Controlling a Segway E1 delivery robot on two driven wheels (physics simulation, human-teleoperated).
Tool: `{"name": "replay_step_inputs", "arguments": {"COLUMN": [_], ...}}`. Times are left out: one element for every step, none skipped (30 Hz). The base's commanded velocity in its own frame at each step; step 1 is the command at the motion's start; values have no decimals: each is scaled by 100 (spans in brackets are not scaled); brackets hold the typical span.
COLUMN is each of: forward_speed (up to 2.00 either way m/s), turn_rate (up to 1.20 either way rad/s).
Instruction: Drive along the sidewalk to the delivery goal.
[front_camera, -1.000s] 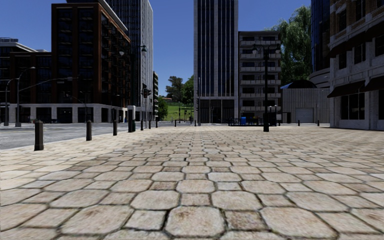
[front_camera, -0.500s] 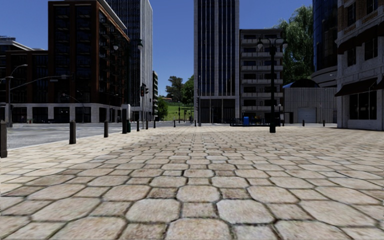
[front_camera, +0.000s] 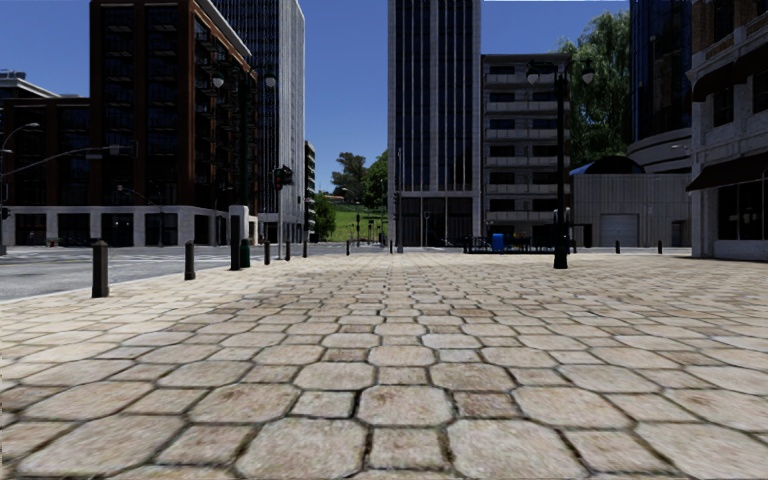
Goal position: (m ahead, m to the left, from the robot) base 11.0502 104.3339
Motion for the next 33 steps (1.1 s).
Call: {"name": "replay_step_inputs", "arguments": {"forward_speed": [200, 200, 200, 200, 200, 200, 200, 200, 200, 200, 200, 200, 200, 200, 200, 200, 200, 200, 200, 200, 200, 200, 200, 200, 200, 200, 200, 200, 200, 200, 200, 200, 200], "turn_rate": [0, 0, 0, 0, 0, 0, 0, 0, 0, 0, 0, 0, 0, 0, 0, 0, 0, 0, 0, 0, 0, 0, 0, 0, 0, 0, 0, 0, 0, 0, 0, 0, 0]}}
